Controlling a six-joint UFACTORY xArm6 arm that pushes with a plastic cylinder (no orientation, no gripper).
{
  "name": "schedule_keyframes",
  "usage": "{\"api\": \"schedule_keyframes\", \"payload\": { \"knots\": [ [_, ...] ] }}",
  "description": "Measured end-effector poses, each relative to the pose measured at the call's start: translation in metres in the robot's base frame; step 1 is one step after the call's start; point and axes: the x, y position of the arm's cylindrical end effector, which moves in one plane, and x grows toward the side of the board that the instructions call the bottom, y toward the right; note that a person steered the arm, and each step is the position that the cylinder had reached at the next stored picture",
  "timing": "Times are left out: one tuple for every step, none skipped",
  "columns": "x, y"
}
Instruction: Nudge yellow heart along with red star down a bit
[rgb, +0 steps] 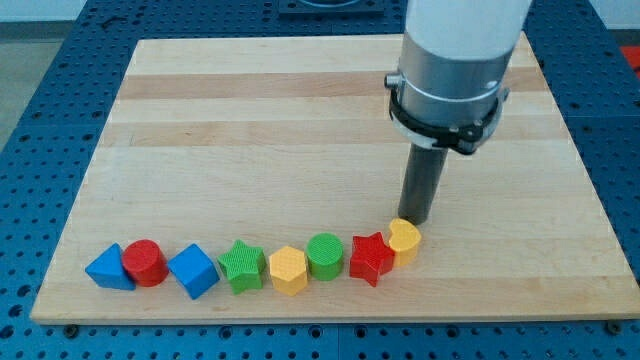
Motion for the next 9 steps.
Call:
{"api": "schedule_keyframes", "payload": {
  "knots": [
    [-0.039, -0.029],
    [-0.037, -0.033],
    [-0.025, -0.029],
    [0.006, -0.007],
    [0.01, -0.003],
    [0.01, -0.004],
    [0.003, -0.021],
    [0.003, -0.021],
    [0.004, -0.02]
  ]
}}
